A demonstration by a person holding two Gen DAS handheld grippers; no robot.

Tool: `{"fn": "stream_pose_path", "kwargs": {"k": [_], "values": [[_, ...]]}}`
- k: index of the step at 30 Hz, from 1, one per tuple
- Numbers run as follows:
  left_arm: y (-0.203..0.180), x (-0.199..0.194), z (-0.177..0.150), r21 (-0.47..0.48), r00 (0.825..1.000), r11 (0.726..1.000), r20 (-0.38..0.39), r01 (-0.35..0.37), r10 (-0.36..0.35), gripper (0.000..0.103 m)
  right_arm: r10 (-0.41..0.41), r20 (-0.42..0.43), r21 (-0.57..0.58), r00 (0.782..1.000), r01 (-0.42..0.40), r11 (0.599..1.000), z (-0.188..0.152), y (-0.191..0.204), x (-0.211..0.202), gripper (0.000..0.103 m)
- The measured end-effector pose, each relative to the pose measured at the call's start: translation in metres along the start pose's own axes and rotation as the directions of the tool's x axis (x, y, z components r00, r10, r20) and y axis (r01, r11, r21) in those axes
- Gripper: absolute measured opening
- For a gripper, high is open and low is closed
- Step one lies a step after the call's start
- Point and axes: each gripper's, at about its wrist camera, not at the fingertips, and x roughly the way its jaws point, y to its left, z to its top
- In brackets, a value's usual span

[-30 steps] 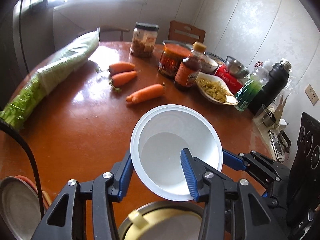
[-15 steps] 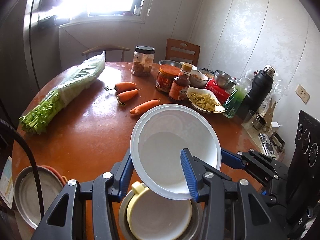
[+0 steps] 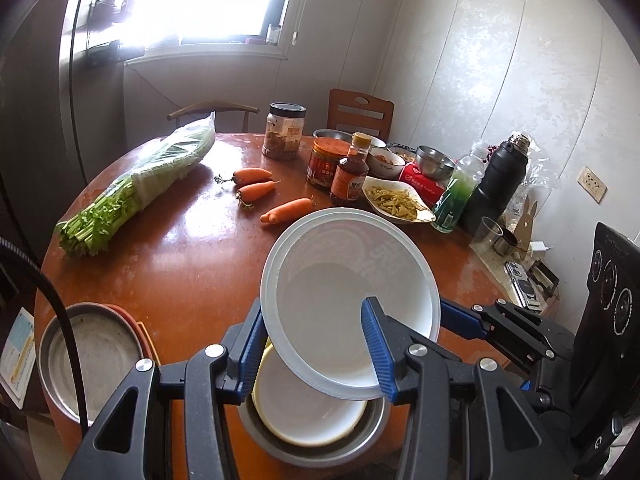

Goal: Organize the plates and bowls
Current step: 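Lift the red-and-white bowl and lower it into the yellow bowl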

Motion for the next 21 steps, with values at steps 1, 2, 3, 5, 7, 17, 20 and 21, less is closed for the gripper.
{"fn": "stream_pose_path", "kwargs": {"k": [1, 2, 3, 5, 7, 17, 20, 21], "values": [[0.0, -0.001, -0.002, 0.0, 1.0, 1.0, -0.002, 0.0, 0.0, 0.048, 0.0, -0.002, -0.002, 1.0, 0.0, 1.0, -0.002, 0.001, -0.001, 0.038], [0.0, -0.002, -0.004, 0.0, 1.0, 1.0, -0.004, 0.0, 0.0, 0.048, 0.0, -0.004, -0.004, 1.0, 0.0, 1.0, -0.003, 0.003, -0.001, 0.038], [-0.001, -0.003, -0.008, 0.001, 1.0, 1.0, -0.006, -0.001, 0.001, 0.047, 0.0, -0.006, -0.004, 1.0, 0.0, 1.0, -0.006, 0.004, -0.002, 0.038], [-0.002, -0.004, -0.011, 0.003, 1.0, 1.0, -0.007, -0.002, 0.002, 0.048, 0.002, -0.007, -0.005, 1.0, -0.002, 1.0, -0.01, 0.006, -0.005, 0.038], [-0.002, -0.005, -0.016, 0.006, 1.0, 1.0, -0.013, -0.001, 0.001, 0.047, 0.002, -0.012, -0.002, 1.0, -0.002, 1.0, -0.013, 0.008, -0.006, 0.038], [0.002, 0.002, -0.044, 0.007, 0.998, 1.0, -0.056, -0.005, 0.006, 0.048, 0.003, -0.057, -0.008, 0.998, -0.003, 1.0, -0.039, 0.014, -0.001, 0.039], [0.004, 0.011, -0.054, 0.001, 0.996, 1.0, -0.083, -0.009, 0.009, 0.048, 0.004, -0.088, -0.005, 0.996, -0.005, 1.0, -0.05, 0.013, 0.006, 0.039], [0.004, 0.013, -0.057, 0.001, 0.996, 1.0, -0.09, -0.014, 0.014, 0.048, 0.005, -0.098, -0.007, 0.995, -0.006, 1.0, -0.053, 0.013, 0.008, 0.039]]}}
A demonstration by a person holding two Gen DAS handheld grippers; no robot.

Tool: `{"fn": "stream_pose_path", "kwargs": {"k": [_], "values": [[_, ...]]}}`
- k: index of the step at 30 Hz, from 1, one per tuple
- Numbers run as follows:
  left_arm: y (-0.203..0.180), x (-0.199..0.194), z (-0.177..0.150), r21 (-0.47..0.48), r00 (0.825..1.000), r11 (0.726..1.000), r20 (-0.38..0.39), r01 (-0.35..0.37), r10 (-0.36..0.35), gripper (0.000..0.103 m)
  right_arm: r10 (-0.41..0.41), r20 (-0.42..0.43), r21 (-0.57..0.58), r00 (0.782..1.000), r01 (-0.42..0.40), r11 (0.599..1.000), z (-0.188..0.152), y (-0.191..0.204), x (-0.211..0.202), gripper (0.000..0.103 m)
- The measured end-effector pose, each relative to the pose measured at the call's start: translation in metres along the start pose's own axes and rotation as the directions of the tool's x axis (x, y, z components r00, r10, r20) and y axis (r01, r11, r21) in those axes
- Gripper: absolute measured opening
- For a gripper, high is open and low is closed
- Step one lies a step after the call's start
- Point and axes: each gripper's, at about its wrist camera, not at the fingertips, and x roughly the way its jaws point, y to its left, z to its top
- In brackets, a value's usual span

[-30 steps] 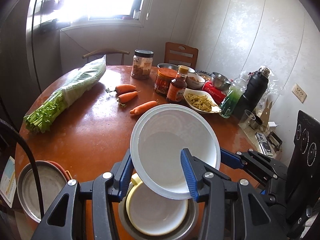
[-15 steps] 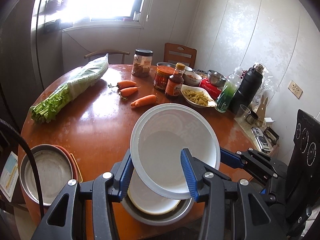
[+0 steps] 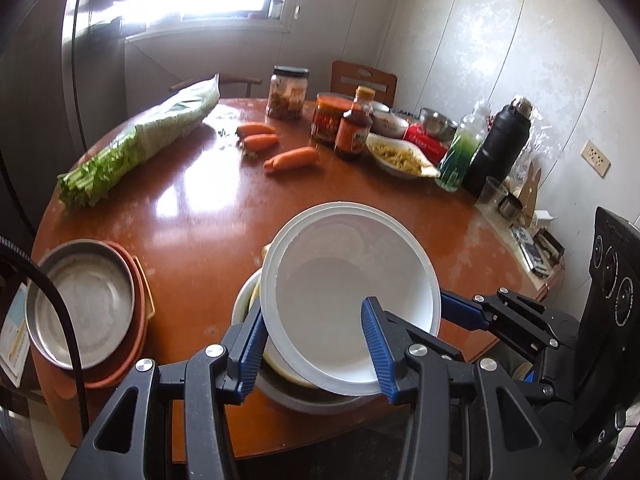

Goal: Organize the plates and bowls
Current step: 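Lift the red-and-white bowl and lower it into the yellow bowl, then shift the left tool grip onto the rims of the nested bowl stack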

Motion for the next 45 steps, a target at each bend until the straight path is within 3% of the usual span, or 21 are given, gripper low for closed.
{"fn": "stream_pose_path", "kwargs": {"k": [17, 45], "values": [[0.0, 0.029, -0.012, 0.009, 0.998, 0.999, -0.052, -0.035, 0.035, 0.048, -0.008, -0.058, -0.004, 0.998, 0.008, 1.0, -0.016, -0.01, 0.025, 0.039], [0.009, 0.03, -0.014, -0.01, 0.998, 0.999, -0.04, -0.045, 0.044, 0.048, -0.029, -0.084, -0.025, 0.996, 0.027, 0.999, -0.019, -0.01, 0.039, 0.041]]}}
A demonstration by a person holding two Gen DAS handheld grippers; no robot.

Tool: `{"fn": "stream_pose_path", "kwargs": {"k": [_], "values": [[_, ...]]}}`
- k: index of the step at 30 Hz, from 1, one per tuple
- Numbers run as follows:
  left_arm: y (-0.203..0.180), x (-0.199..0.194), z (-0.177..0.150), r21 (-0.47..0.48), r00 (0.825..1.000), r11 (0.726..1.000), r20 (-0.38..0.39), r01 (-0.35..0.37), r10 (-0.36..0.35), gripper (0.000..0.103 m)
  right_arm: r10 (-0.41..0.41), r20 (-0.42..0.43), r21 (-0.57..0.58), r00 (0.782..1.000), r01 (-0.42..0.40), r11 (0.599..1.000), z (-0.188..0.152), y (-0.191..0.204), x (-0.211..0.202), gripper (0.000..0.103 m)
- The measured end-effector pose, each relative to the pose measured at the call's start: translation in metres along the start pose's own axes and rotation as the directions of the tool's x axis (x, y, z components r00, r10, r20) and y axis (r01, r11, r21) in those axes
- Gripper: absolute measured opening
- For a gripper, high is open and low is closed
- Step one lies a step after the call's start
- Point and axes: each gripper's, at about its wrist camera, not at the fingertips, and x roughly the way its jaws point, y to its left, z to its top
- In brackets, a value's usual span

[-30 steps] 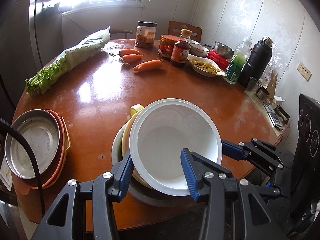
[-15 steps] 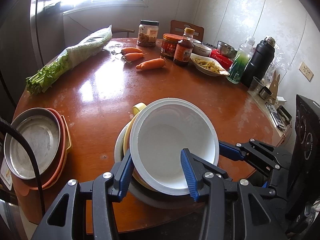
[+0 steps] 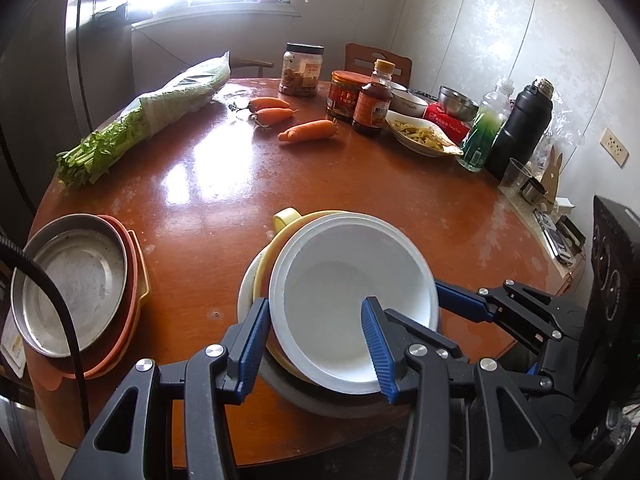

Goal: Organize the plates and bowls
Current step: 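Shift the left tool grip onto the rims of the nested bowl stack, then lift the nested steel, yellow and red-and-white bowls with the left tool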

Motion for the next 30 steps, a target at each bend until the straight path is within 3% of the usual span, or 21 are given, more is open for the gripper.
{"fn": "stream_pose_path", "kwargs": {"k": [15, 25, 30], "values": [[0.008, -0.012, 0.001, -0.012, 0.999, 1.0, 0.032, -0.012, 0.013, 0.048, 0.0, 0.004, 0.015, 1.0, 0.0, 1.0, 0.002, -0.002, -0.006, 0.042], [0.013, -0.019, 0.0, -0.021, 0.998, 0.999, 0.044, -0.038, 0.039, 0.048, -0.005, 0.018, 0.026, 1.0, 0.004, 1.0, 0.003, -0.005, -0.014, 0.049], [0.017, -0.019, -0.001, -0.04, 0.998, 0.998, 0.041, -0.044, 0.045, 0.054, -0.012, 0.023, 0.049, 1.0, 0.011, 0.999, 0.002, -0.011, -0.018, 0.054]]}}
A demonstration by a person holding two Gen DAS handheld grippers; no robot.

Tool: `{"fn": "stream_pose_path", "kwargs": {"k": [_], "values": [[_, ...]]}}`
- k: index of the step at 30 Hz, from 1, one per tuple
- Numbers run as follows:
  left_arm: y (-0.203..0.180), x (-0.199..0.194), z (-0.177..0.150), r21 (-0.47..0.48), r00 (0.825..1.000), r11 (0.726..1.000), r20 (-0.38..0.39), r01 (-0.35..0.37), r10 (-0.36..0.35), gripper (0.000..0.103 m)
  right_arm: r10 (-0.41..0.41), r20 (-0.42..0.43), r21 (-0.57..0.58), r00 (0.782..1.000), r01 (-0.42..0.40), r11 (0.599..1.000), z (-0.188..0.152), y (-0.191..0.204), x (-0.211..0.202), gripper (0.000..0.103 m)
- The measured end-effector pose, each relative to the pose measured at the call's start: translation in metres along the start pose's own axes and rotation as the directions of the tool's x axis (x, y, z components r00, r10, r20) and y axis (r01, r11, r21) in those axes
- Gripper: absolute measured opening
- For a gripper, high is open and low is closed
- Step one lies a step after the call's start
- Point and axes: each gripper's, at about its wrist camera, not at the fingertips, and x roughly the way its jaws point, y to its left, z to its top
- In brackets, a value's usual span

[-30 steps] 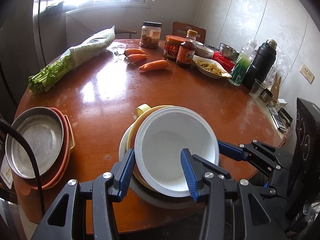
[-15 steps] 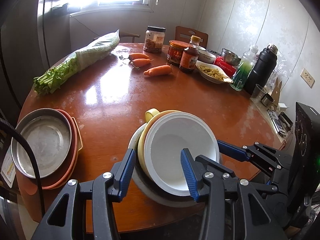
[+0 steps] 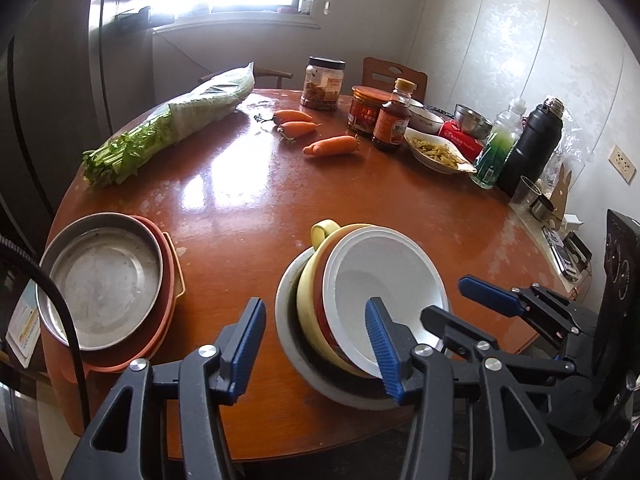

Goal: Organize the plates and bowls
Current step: 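Lift the nested steel, yellow and red-and-white bowls with the left tool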

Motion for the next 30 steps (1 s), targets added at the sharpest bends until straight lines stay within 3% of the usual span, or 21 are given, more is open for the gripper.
{"fn": "stream_pose_path", "kwargs": {"k": [5, 30], "values": [[-0.001, 0.007, -0.002, 0.001, 1.0, 1.0, -0.022, 0.01, -0.01, 0.06, -0.004, -0.007, 0.035, 1.0, 0.005, 0.999, -0.001, -0.008, 0.001, 0.057], [0.001, 0.047, -0.003, -0.01, 0.993, 1.0, -0.113, -0.018, 0.016, 0.063, 0.036, -0.1, 0.113, 0.994, -0.025, 0.993, -0.005, -0.025, 0.037, 0.062]]}}
